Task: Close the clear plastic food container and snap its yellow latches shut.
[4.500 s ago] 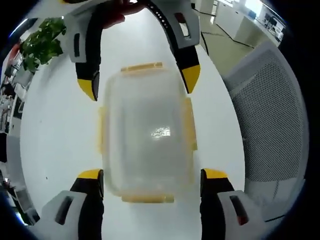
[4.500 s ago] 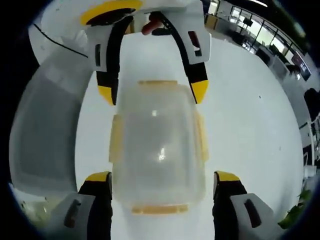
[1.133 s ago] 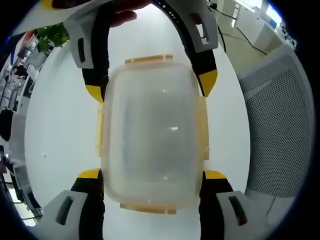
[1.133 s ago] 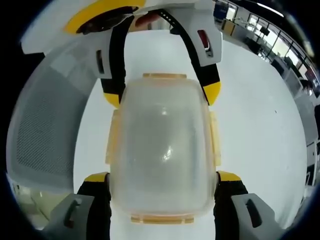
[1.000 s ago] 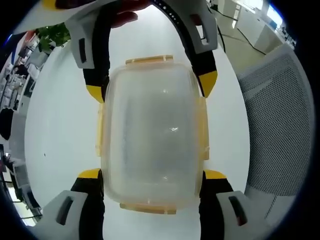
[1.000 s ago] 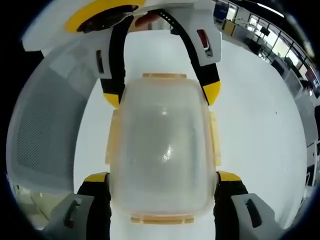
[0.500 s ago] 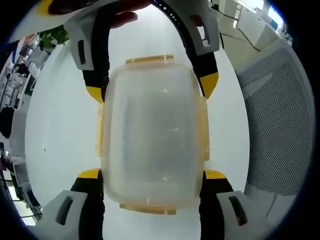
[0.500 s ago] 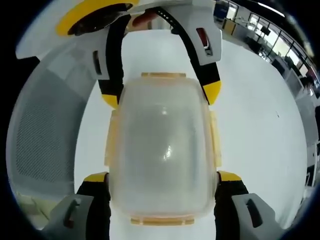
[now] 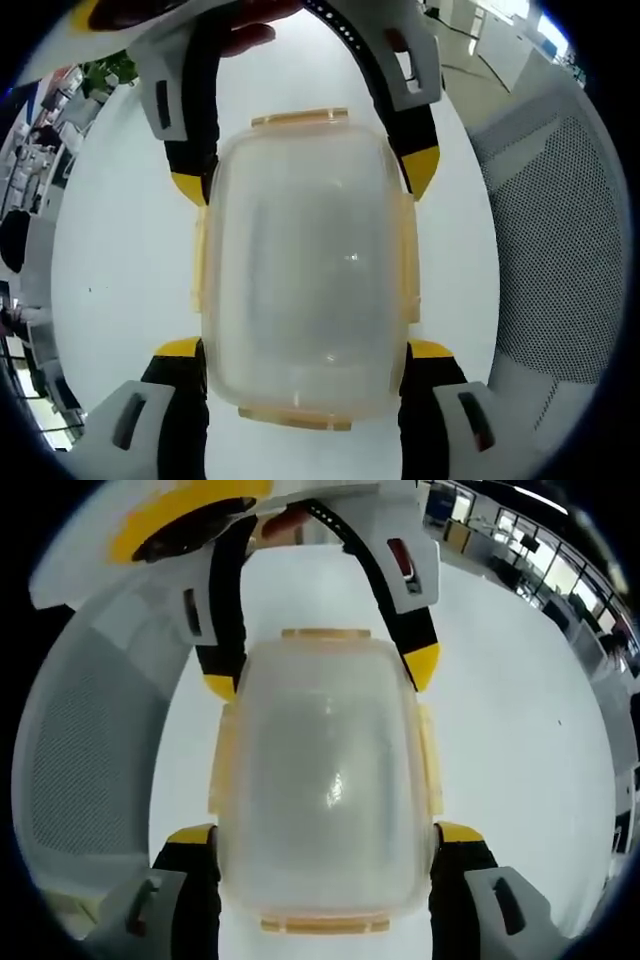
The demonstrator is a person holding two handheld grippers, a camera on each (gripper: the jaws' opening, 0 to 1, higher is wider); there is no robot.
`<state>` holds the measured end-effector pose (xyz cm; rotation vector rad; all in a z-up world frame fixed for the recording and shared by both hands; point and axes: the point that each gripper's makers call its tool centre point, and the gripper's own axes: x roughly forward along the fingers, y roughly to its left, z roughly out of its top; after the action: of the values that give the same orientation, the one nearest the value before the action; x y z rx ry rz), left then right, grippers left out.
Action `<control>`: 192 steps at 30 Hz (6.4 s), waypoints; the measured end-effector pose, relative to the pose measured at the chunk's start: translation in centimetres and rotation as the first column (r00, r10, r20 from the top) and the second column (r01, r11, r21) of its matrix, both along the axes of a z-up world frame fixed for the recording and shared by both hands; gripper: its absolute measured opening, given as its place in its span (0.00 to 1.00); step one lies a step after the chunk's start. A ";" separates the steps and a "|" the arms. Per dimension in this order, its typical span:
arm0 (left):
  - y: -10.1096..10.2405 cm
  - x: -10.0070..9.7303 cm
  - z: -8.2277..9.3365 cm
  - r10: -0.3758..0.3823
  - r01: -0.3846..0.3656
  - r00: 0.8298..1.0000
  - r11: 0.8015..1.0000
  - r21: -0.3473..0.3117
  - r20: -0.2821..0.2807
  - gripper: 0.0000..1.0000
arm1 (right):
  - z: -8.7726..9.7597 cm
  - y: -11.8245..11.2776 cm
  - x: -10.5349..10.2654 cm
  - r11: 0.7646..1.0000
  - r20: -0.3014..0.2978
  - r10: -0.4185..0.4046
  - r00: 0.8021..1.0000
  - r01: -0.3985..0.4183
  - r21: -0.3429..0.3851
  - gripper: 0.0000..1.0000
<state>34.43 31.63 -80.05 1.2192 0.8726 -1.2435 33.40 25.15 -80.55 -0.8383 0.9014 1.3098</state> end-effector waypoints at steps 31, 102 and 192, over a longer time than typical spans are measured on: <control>5.0 -0.4 -0.1 0.009 -0.009 1.000 1.000 -0.004 0.001 0.79 | -0.2 5.2 -0.3 1.000 -0.003 0.004 1.000 -0.004 -0.009 0.88; 6.7 0.6 -0.4 0.030 -0.029 1.000 0.999 -0.017 0.010 0.82 | -0.4 7.3 0.8 0.999 0.007 -0.039 0.999 0.039 -0.014 0.91; 6.3 9.2 -1.0 -0.006 0.006 1.000 1.000 -0.029 0.020 0.86 | -0.4 6.8 8.8 0.998 0.008 -0.044 0.999 0.044 -0.036 0.91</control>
<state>43.65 37.91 -81.07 1.2096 0.8347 -1.2430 42.22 31.99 -80.94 -0.8462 0.9348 1.2549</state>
